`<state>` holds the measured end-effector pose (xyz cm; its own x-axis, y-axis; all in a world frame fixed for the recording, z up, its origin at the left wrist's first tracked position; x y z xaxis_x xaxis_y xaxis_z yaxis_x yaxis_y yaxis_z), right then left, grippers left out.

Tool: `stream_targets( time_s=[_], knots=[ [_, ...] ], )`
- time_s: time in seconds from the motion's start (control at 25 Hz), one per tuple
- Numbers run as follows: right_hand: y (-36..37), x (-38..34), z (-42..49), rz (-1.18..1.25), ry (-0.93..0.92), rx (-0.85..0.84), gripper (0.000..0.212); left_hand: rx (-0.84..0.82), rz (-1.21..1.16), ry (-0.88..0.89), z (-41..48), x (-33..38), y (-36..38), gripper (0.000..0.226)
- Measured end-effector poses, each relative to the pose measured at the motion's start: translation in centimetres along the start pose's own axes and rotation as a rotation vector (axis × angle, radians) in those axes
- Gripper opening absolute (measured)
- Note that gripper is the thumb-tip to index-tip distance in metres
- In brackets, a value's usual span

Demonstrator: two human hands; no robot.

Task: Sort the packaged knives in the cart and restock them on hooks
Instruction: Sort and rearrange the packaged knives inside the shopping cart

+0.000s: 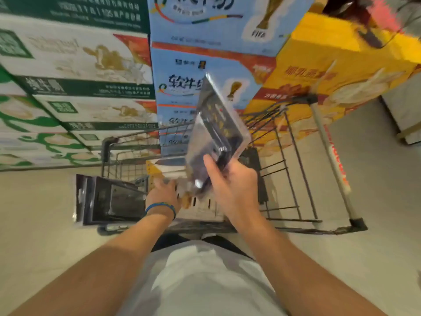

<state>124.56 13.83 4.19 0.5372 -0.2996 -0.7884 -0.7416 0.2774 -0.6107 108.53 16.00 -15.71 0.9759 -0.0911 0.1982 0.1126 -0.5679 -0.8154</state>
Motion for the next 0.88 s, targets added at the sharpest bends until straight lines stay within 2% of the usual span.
stream_targets(
  time_s=[0.12, 0.28, 0.44, 0.56, 0.64, 0.76, 0.88],
  knots=[
    [3.6, 4.7, -3.1, -0.225, 0.009, -0.061, 0.030, 0.008, -0.055, -0.036, 0.0, -1.2, 0.6, 0.053],
    [8.6, 10.2, -3.7, -0.322, 0.271, -0.370, 0.045, 0.026, -0.095, -0.047, 0.2, -0.9, 1.0, 0.058],
    [11.4, 10.8, -3.1, -0.266, 0.210, -0.379, 0.043, 0.052, -0.241, -0.185, -0.7, -0.6, 0.9, 0.079],
    [10.8, 13.5, -3.8, -0.186, 0.277, -0.395, 0.043, 0.078, -0.312, -0.166, -0.9, -0.1, 0.1, 0.044],
    [10.2, 15.8, -4.7, -0.201, 0.301, -0.468, 0.053, 0.076, -0.267, -0.149, -0.7, -0.1, -0.4, 0.033],
    [10.1, 18.5, -4.4, -0.289, 0.331, -0.517, 0.070, 0.013, -0.072, -0.052, -0.5, 1.1, -0.6, 0.049],
    [11.5, 19.4, -3.4, -0.419, 0.292, -0.626, 0.084, 0.018, -0.073, -0.032, -0.9, 2.8, 0.0, 0.052]
  ],
)
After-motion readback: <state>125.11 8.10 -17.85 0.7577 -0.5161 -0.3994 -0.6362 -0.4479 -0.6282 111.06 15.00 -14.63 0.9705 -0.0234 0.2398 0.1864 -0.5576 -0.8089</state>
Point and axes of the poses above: each hand's wrist, its own z-axis towards the middle knuckle, its own y-axis out of the palm, x = y × z, the point moved 6 cm from there along z, towards the middle knuckle, and after that the axes turned 12 degrees about y, right-handed, at the moved point
